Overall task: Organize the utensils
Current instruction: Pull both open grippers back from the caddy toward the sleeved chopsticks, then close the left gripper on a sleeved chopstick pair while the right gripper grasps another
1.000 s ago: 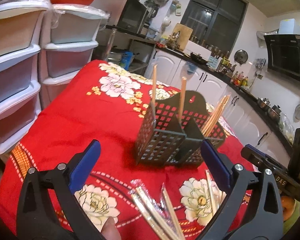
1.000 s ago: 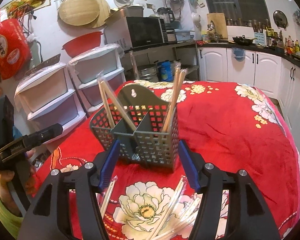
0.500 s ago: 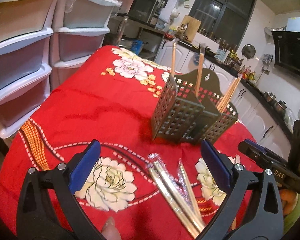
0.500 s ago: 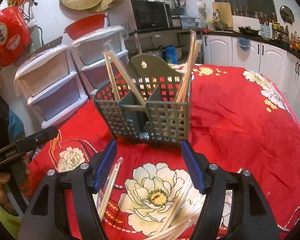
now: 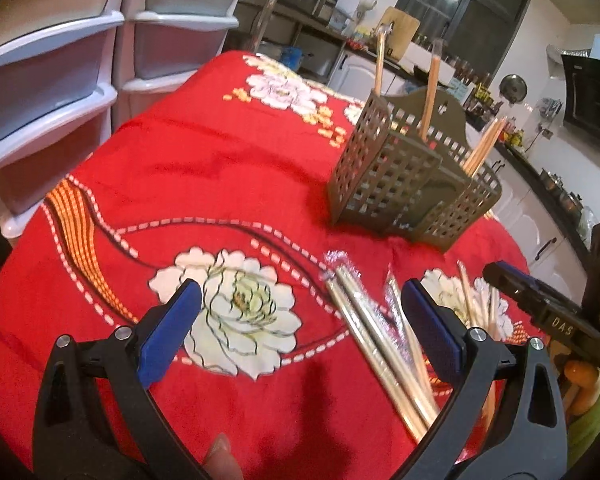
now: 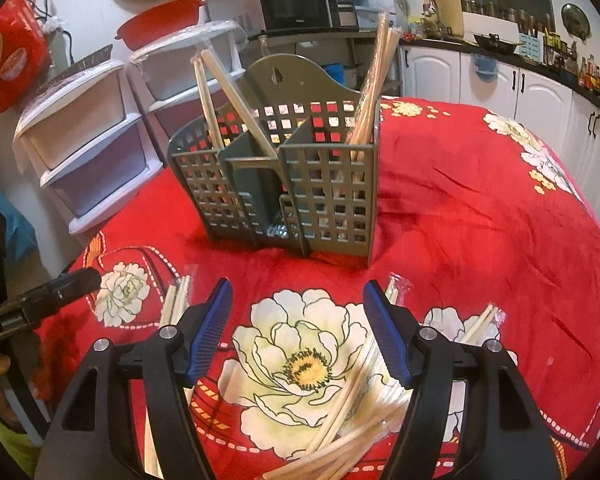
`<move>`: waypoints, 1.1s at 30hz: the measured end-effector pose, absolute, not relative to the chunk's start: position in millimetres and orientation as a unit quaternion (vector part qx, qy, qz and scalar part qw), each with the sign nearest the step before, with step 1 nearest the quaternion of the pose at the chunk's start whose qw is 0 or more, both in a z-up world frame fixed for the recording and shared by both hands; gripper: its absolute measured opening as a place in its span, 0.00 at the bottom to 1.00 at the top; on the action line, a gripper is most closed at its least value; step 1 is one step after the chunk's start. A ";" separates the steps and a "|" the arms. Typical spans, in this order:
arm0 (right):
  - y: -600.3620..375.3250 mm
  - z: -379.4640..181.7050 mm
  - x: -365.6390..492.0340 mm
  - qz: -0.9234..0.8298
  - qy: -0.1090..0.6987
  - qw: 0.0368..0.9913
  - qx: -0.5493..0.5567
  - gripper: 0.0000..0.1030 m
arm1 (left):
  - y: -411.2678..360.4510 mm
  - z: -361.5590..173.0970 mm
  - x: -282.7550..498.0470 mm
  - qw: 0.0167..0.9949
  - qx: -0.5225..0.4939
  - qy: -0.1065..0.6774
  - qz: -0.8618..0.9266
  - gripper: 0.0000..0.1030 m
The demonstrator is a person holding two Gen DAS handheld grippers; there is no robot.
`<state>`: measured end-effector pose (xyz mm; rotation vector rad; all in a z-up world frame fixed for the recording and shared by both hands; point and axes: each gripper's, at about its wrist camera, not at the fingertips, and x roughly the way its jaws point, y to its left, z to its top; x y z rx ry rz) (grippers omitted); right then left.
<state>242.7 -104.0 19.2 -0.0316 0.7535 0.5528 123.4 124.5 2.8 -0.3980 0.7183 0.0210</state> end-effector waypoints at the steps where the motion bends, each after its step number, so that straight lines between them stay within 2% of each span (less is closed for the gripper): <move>1: -104.9 18.2 243.2 0.264 0.365 0.893 -0.016 0.63 | 124.9 0.2 123.1 0.915 -0.194 0.353 0.010 0.89; 17: -115.8 1.6 252.7 0.242 0.397 0.885 -0.026 0.63 | 119.0 -22.8 122.8 0.895 -0.218 0.389 -0.015 0.87; 19: -117.3 -0.5 253.2 0.240 0.400 0.884 -0.028 0.63 | 115.7 -27.7 124.9 0.892 -0.218 0.395 -0.017 0.76; 21: -119.0 -1.0 253.3 0.243 0.401 0.883 -0.025 0.63 | 114.7 -29.3 126.7 0.893 -0.215 0.395 -0.016 0.74; 25: -123.9 -0.7 255.4 0.242 0.400 0.884 -0.016 0.63 | 113.2 -30.2 134.1 0.890 -0.214 0.403 -0.015 0.54; 28: -126.7 -1.2 258.6 0.242 0.401 0.883 -0.011 0.63 | 111.2 -29.1 140.8 0.888 -0.210 0.408 -0.017 0.46; 31: -128.5 -1.7 262.7 0.242 0.405 0.882 -0.009 0.63 | 105.8 -30.1 147.7 0.885 -0.205 0.417 -0.026 0.29; 33: -128.5 -1.4 264.5 0.242 0.406 0.881 -0.012 0.63 | 100.6 -31.3 150.2 0.886 -0.194 0.421 -0.025 0.29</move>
